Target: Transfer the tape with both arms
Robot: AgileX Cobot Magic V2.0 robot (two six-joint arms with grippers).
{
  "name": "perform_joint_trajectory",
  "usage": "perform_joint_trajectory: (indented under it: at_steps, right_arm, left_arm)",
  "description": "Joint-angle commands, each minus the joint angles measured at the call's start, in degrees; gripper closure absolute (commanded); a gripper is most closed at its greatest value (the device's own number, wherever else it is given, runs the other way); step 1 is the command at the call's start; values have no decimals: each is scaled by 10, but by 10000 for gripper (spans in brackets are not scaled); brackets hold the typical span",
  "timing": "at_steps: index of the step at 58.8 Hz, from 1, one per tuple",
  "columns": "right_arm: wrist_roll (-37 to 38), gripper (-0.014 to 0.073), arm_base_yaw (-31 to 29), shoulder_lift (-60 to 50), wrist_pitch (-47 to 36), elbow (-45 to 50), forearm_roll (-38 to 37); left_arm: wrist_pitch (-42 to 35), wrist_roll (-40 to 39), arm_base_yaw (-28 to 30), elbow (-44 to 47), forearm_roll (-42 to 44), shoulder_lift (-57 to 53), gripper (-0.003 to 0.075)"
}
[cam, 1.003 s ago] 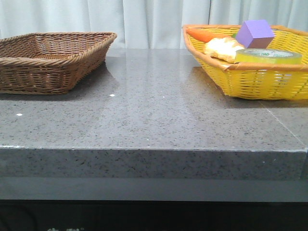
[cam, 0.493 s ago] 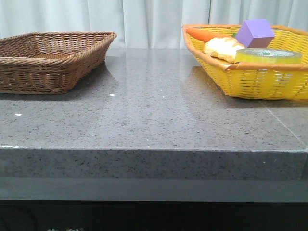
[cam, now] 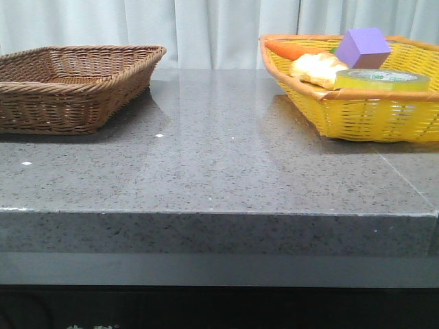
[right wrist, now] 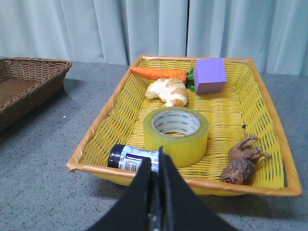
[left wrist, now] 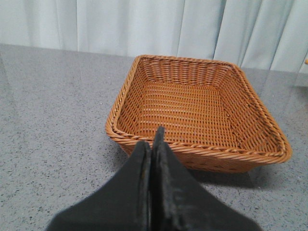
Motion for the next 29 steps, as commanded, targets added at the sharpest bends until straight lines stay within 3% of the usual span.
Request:
perform_joint_trajectory:
  at_steps: [1, 9, 15, 20, 22, 24, 29]
  right_arm:
    - [0, 659, -4, 45, -38, -37, 9]
    - [0, 620, -4, 68, -63, -40, 9]
    - [0, 453, -4, 69, -75, -40, 9]
    - [0, 241, -4, 69, -76, -40, 9]
    - [0, 141, -4, 69, -76, -40, 9]
    - [0, 75, -4, 69, -76, -40, 9]
    - [0, -20, -4, 69, -76, -40, 9]
  left_arm:
    - [-51, -5, 1, -35, -4, 35, 740]
    - [-66, -5, 1, -37, -4, 43, 739]
    - [-66, -5, 1, -37, -4, 43, 669]
    - [-67, -5, 1, -37, -4, 43, 493]
    - [-67, -5, 1, -37, -4, 43, 376]
    - [-67, -5, 1, -37, -4, 43, 262]
    - [-67, -5, 1, -37, -4, 43, 118]
